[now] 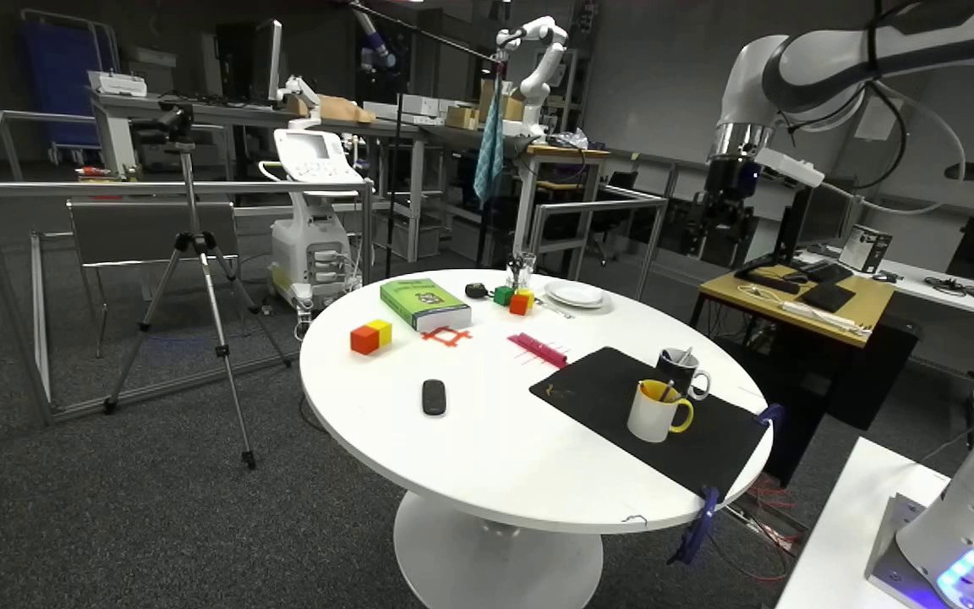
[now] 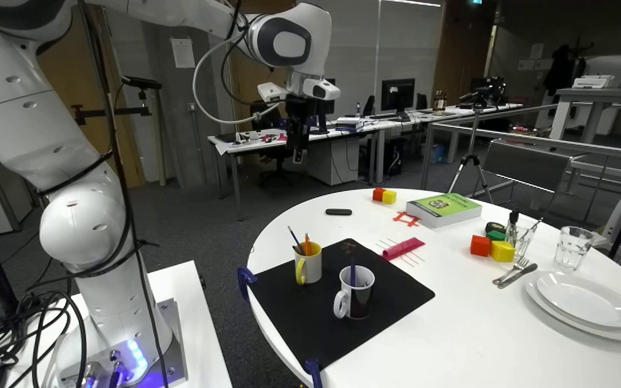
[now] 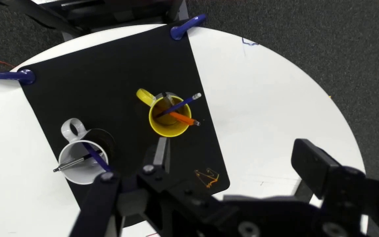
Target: Move the black pen to the white mug on the left.
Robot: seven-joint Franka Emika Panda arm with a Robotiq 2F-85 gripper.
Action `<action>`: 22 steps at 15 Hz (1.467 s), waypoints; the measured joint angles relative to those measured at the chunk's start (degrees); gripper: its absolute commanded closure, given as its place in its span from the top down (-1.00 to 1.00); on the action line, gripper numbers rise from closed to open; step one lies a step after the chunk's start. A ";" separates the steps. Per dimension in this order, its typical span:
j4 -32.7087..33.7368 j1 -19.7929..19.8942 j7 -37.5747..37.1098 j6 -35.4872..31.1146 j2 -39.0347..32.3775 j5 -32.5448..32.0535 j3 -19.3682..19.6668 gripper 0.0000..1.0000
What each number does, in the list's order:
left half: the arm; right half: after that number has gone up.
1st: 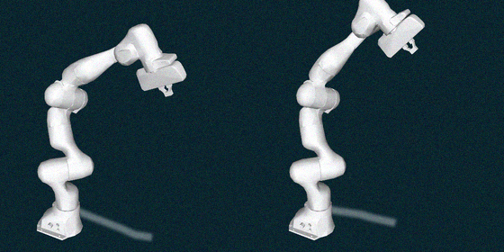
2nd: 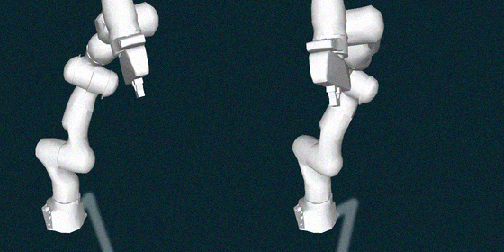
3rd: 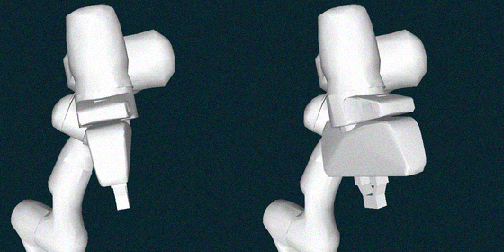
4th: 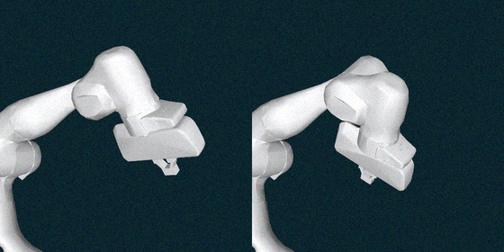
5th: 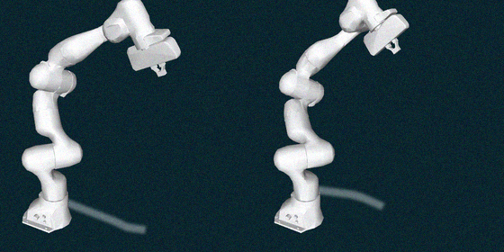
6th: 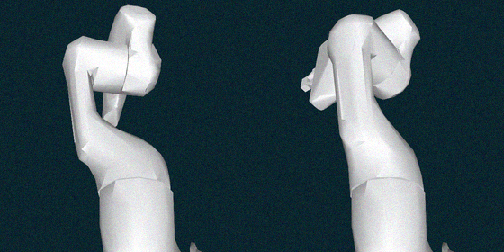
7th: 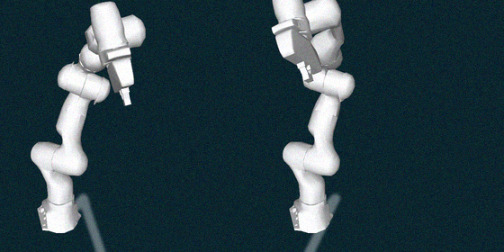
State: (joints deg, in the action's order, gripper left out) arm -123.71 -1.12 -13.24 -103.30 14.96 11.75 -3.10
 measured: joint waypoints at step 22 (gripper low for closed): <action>-4.94 2.85 29.62 -11.79 -6.21 -18.33 8.19 1.00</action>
State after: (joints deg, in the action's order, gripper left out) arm -128.65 1.73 16.38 -115.09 8.75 -6.58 5.08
